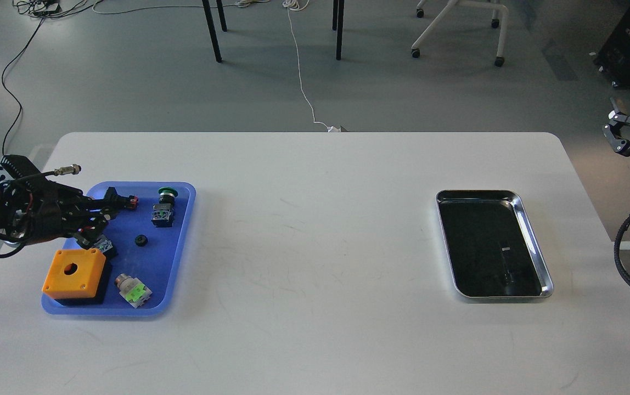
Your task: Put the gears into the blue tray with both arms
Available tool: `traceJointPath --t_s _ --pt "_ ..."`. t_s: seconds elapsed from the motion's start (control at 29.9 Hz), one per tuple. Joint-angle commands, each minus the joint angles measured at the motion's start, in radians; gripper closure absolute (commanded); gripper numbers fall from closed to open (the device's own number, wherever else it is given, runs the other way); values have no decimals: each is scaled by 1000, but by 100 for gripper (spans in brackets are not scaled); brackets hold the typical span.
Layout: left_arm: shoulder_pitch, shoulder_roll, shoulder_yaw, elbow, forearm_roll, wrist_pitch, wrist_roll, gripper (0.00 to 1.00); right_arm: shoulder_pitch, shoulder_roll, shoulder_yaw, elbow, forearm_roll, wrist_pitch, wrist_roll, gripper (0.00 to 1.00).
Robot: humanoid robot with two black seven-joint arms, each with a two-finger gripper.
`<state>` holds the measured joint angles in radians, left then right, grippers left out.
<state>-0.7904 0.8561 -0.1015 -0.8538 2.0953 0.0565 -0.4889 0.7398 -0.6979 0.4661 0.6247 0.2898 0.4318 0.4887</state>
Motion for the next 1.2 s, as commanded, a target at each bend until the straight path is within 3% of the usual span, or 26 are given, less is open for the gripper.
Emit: traceJointPath --t_s 0.0,0.57,0.63,0.74,1.04,1.17 --pt "7 -32 0 28 -12 5 0 85 -2 -21 0 3 0 -1 0 2" --pt "28 -57 5 36 -35 2 0 76 3 -25 0 3 0 1 0 2" --pt "30 -57 5 38 -37 2 0 65 6 -26 0 3 0 -1 0 2" --pt "28 -58 -1 39 -50 6 0 39 6 -26 0 3 0 1 0 2" --pt "4 -49 -12 39 -224 3 0 23 9 -26 -1 1 -1 1 0 2" --pt "-122 -43 -15 39 -442 -4 0 16 18 -26 0 -2 -1 -1 0 2"
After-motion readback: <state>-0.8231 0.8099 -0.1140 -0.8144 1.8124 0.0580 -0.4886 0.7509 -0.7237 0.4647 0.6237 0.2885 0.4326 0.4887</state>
